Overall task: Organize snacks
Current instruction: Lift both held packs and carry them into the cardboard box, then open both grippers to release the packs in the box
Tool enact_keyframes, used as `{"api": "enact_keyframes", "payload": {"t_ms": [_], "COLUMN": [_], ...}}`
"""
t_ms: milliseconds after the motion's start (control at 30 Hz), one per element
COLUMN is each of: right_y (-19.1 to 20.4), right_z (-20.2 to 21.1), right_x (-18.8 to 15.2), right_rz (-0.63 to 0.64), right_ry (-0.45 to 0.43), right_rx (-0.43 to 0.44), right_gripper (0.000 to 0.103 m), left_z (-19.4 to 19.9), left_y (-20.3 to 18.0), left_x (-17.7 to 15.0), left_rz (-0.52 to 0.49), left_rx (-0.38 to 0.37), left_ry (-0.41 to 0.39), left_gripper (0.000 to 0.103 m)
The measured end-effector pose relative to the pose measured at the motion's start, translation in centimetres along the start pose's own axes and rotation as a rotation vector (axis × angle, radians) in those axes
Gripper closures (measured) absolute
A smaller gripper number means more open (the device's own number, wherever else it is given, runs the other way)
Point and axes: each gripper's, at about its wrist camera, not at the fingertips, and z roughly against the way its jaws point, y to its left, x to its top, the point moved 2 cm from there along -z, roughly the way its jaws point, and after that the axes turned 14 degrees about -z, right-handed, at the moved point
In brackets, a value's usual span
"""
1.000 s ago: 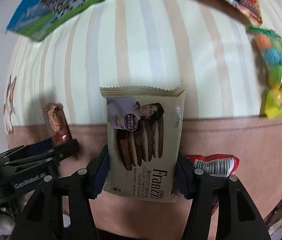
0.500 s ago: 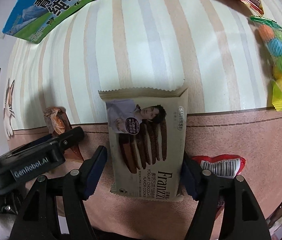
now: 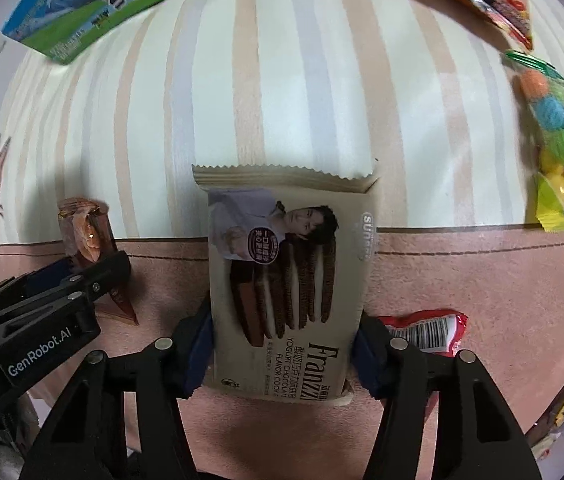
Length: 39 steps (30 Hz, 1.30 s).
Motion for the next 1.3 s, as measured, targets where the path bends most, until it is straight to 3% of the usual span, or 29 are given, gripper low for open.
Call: {"api": "enact_keyframes", "payload": {"t_ms": [67, 333, 500, 633, 833, 933, 1100, 1300], "right_y": [0.1, 0.9, 2.8, 4.2, 6.6, 7.5, 7.3, 6.7], "right_z": [0.5, 5.8, 13.6, 19.9, 25.0, 25.4, 23.0, 19.0], "right_x": [-0.1, 1.0, 5.6, 10.4, 18.4, 22.3, 28.5, 32.6], "right_rz": [0.005, -0.023, -0.003, 0.028, 0.078, 0.076, 0.027, 0.001], "right_ry": [-0.008, -0.027, -0.119, -0.203, -0.304, -0.321, -0.264, -0.195], "right_rx": [0.010, 0.204, 0.356, 0.427, 0.380, 0.326, 0.247, 0.165], "right_gripper": [0.043, 0.044, 0.044, 0.044, 0.044, 0.044, 0.044, 0.044], "left_z": [1.1, 10.0, 16.6, 20.9, 23.9, 23.2, 19.2, 14.0], "left_y": [-0.2, -0.9, -0.5, 1.4, 4.4, 6.2, 8.4, 10.1], "left_x": [-0.3, 1.5, 5.5, 9.9, 18.9, 23.7, 30.0, 33.5], "left_rz": [-0.002, -0.002, -0.015, -0.015, -0.042, -0.042, -0.035, -0.027], "left_rx": [-0.013, -0.094, -0.166, -0.187, -0.112, -0.083, -0.031, 0.018], "left_ry": [-0.011, -0.135, -0.236, -0.299, -0.305, -0.264, -0.156, -0.044], "left_gripper": [0.049, 0.049, 0.049, 0.049, 0.049, 0.049, 0.049, 0.049]}}
